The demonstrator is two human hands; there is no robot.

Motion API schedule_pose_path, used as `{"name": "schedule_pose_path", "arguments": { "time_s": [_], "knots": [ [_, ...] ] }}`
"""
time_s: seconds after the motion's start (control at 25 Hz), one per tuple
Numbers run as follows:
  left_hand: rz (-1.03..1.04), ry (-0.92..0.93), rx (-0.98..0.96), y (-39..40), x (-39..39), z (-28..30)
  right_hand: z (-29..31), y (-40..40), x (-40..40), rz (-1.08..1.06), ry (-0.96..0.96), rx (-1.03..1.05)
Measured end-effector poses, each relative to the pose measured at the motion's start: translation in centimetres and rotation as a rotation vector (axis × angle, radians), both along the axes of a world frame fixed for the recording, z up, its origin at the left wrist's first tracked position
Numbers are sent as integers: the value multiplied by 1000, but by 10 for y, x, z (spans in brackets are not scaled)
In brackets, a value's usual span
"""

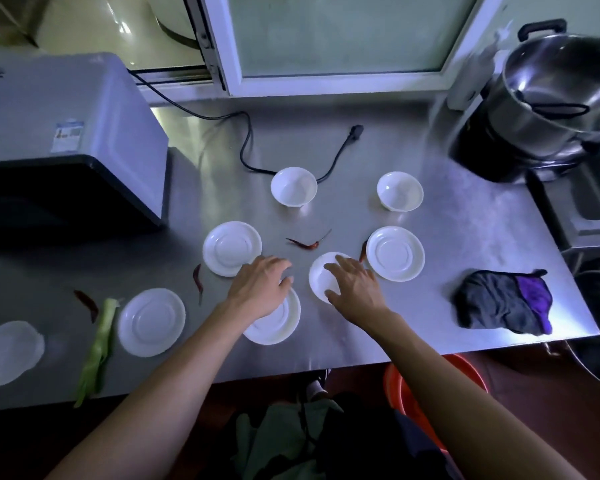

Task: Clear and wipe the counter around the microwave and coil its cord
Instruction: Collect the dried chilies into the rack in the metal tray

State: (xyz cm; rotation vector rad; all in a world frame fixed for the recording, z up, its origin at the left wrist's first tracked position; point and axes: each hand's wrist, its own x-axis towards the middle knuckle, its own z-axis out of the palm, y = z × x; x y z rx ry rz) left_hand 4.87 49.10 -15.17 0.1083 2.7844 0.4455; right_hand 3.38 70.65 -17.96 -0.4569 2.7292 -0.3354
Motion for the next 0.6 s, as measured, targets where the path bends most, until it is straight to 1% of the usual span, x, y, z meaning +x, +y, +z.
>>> {"name": "schedule_pose_path", "arguments": {
  "time_s": [0.24,0.6],
  "knots": [
    [38,-36,-1,11,-23,-10,-8,3,-23,52,-5,-5],
    [29,-40,40,10,-53,-32,-19,6,-38,-32,-51,-20]
  ]
}}
